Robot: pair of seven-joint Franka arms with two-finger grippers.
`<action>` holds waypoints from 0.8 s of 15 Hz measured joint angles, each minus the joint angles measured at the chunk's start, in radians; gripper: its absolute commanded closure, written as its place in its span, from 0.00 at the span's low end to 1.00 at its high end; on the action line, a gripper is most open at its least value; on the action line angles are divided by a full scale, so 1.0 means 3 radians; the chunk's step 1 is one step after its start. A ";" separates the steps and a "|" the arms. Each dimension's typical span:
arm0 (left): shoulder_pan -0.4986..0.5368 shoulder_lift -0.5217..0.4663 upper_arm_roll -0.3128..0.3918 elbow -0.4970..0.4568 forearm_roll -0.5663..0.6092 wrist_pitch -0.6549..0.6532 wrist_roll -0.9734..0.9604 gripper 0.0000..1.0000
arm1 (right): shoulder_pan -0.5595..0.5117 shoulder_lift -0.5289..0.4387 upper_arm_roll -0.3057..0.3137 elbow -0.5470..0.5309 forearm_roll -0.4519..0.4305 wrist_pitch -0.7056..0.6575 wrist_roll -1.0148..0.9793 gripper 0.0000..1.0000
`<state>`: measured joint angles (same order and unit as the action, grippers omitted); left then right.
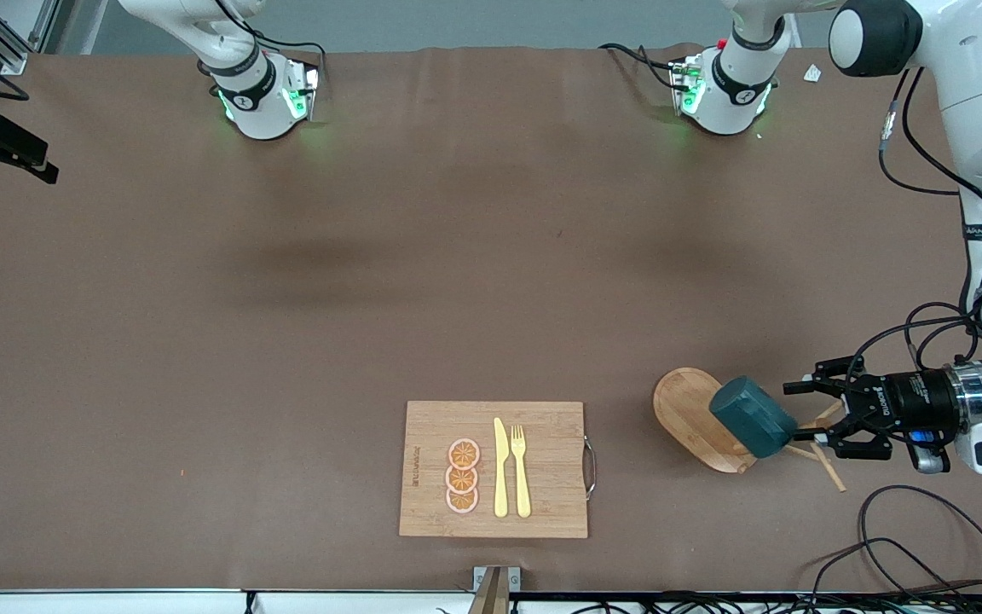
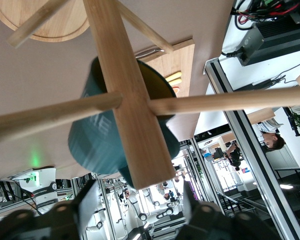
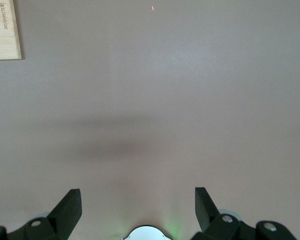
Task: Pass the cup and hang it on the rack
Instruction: 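Open the left gripper to release the mug on the peg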
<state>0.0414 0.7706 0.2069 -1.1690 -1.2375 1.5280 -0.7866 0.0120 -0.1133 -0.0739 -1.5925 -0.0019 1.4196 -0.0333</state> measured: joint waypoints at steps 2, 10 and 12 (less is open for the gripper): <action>0.0001 -0.0023 -0.0005 0.0043 -0.0005 0.0000 -0.0098 0.00 | 0.0000 0.0000 0.0000 0.0000 0.0000 0.0000 0.0000 0.00; -0.0029 -0.0377 -0.0014 0.0115 0.0339 -0.0008 -0.0203 0.00 | 0.0000 0.0000 0.0000 0.0001 0.0000 0.0004 -0.0001 0.00; -0.0069 -0.0476 -0.0022 0.0123 0.0479 -0.0021 -0.0202 0.00 | 0.0000 0.0000 0.0000 0.0001 0.0000 0.0004 -0.0001 0.00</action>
<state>0.0208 0.6278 0.2003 -1.1321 -1.0937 1.5215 -0.8471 0.0120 -0.1133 -0.0739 -1.5923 -0.0018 1.4209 -0.0335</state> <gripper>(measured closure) 0.000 0.000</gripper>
